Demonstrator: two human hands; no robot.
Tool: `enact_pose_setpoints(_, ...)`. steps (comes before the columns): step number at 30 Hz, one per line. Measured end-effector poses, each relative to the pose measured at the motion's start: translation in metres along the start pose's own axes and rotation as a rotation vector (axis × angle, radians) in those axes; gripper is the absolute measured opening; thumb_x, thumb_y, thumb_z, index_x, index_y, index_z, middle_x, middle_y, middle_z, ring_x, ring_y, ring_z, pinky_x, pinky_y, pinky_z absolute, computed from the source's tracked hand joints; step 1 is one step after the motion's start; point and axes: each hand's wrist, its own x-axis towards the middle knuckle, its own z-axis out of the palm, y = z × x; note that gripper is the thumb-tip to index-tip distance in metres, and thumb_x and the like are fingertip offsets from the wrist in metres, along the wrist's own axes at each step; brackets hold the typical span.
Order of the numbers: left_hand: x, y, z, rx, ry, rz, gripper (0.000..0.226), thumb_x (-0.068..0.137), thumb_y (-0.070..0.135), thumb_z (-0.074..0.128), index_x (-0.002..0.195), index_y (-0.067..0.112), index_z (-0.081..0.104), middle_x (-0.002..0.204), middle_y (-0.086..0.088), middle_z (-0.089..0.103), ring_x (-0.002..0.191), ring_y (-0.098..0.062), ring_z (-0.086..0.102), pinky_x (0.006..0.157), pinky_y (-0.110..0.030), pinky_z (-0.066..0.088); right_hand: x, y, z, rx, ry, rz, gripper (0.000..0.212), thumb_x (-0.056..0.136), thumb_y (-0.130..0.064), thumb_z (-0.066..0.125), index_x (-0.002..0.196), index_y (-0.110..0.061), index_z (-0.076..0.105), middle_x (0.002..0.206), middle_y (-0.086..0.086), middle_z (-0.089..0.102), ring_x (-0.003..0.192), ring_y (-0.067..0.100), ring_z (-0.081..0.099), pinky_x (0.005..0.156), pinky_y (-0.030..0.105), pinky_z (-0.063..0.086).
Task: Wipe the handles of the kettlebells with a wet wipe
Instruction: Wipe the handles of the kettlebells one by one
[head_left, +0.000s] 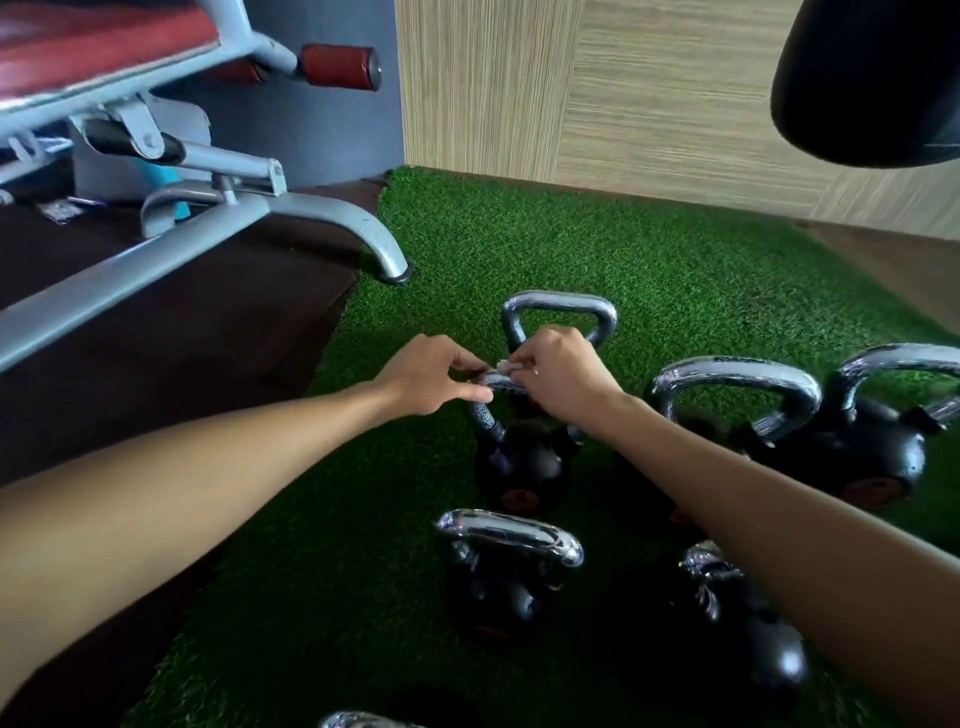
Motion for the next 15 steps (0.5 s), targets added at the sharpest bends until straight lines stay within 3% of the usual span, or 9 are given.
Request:
enact_pose_setpoints(3,-0.013,-0.001,0.001,-0.039,0.029,0.007,0.038,0.081,0.051,0.08,0.116,0.037,0.076,0.096,0.021,0.077,0.081,0.01,0.068,0.084,-0.021,0.052,-0.008,0.003,-0.005,-0.103,-0.138,-0.11,0.029,0.096,-0.013,0.06,0.119,-0.021,0.074,0.098,-0.001,0.05,0.092,0.02,0.056,0.083,0.031,0.046)
enact_pose_setpoints(5,-0.019,0.003,0.003,-0.049,0.039,0.017,0.036,0.084,0.046,0.079,0.118,0.034,0.076,0.075,0.024,0.073,0.051,0.013,0.056,0.065,-0.01,0.044,-0.014,0.012,-0.01,-0.193,-0.173,-0.124,0.027,0.097,-0.013,0.058,0.119,-0.017,0.072,0.103,0.005,0.052,0.093,0.026,0.06,0.086,0.04,0.051)
enact_pose_setpoints(7,-0.021,0.009,0.002,-0.042,0.06,0.038,0.036,0.086,0.041,0.078,0.12,0.028,0.075,0.055,0.024,0.061,0.036,0.006,0.045,0.05,-0.006,0.035,-0.018,0.022,-0.015,-0.262,-0.17,-0.105,0.021,0.096,-0.016,0.061,0.112,-0.009,0.073,0.105,0.007,0.057,0.094,0.028,0.064,0.086,0.043,0.053)
enact_pose_setpoints(11,-0.023,0.013,0.001,0.026,0.082,0.064,0.039,0.087,0.048,0.075,0.122,0.032,0.074,0.042,0.01,0.049,0.036,-0.004,0.042,0.049,-0.013,0.035,-0.017,0.007,-0.013,-0.211,-0.17,-0.106,0.018,0.095,-0.017,0.063,0.101,-0.002,0.071,0.091,0.007,0.061,0.078,0.018,0.063,0.074,0.036,0.051)
enact_pose_setpoints(15,-0.028,0.006,0.001,0.126,0.079,0.078,0.035,0.088,0.06,0.068,0.119,0.044,0.072,0.049,-0.002,0.059,0.042,-0.01,0.047,0.049,-0.019,0.03,-0.013,-0.02,0.004,-0.212,-0.139,-0.169,0.011,0.094,-0.01,0.065,0.1,-0.003,0.072,0.094,0.009,0.058,0.088,0.028,0.063,0.071,0.033,0.044)
